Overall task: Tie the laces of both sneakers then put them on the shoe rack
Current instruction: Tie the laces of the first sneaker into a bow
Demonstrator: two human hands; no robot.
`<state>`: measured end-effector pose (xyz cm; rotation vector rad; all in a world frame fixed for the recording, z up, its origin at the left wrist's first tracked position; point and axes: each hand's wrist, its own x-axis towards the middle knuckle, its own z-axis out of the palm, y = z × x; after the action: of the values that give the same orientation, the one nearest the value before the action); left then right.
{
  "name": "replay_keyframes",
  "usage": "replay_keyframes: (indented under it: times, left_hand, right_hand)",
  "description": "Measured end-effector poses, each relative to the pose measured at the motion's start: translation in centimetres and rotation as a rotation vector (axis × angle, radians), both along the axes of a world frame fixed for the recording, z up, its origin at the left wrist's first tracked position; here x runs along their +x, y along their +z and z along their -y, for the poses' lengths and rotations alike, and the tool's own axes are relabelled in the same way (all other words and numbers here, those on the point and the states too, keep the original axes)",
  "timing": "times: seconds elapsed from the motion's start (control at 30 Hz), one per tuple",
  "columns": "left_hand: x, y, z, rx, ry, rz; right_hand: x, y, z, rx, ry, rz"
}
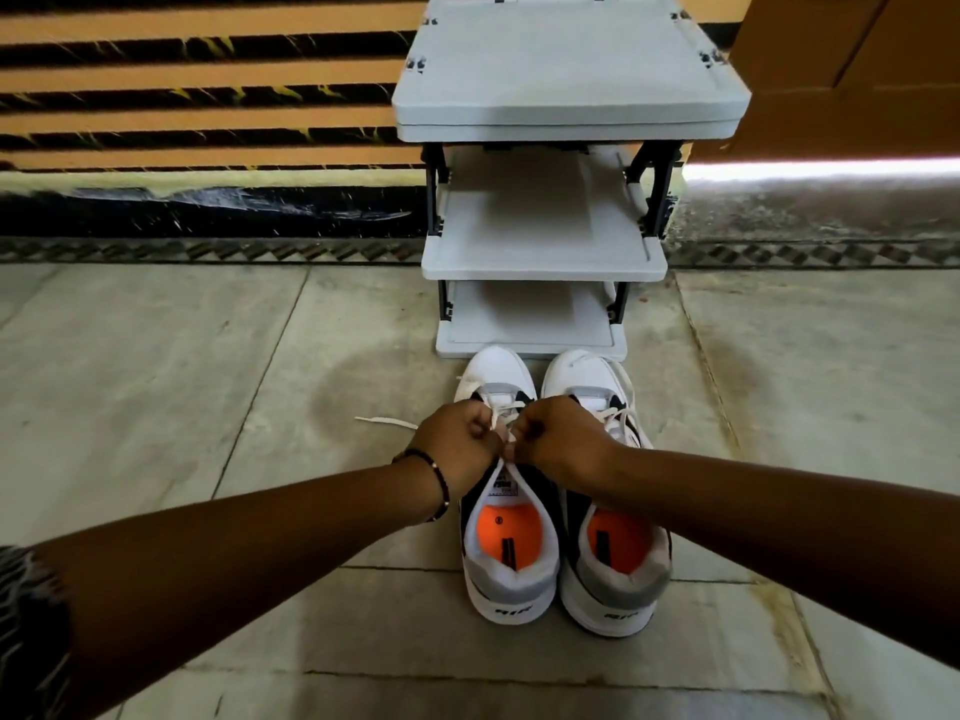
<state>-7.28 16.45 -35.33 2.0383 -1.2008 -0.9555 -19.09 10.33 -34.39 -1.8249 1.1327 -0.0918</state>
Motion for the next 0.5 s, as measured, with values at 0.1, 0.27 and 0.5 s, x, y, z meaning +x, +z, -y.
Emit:
replay_keyframes:
  times: [0.1, 0.27, 0.5]
  left_hand:
    - [0.1, 0.7, -0.4, -0.121, 0.022, -0.077]
    - [-0.1, 4.2, 0.1, -0.389, -0.07, -0.023]
    - [0.9, 6.2, 2.0, -0.205, -0.3, -0.071]
  right_hand:
    - [-0.9, -0.3, -0.4, 0.14, -0.089, 0.145]
    - [-1.0, 1.4, -0.4, 0.327, -0.129, 0.3]
    - [-0.1, 3.5, -0.3, 0.421, -0.027, 0.354]
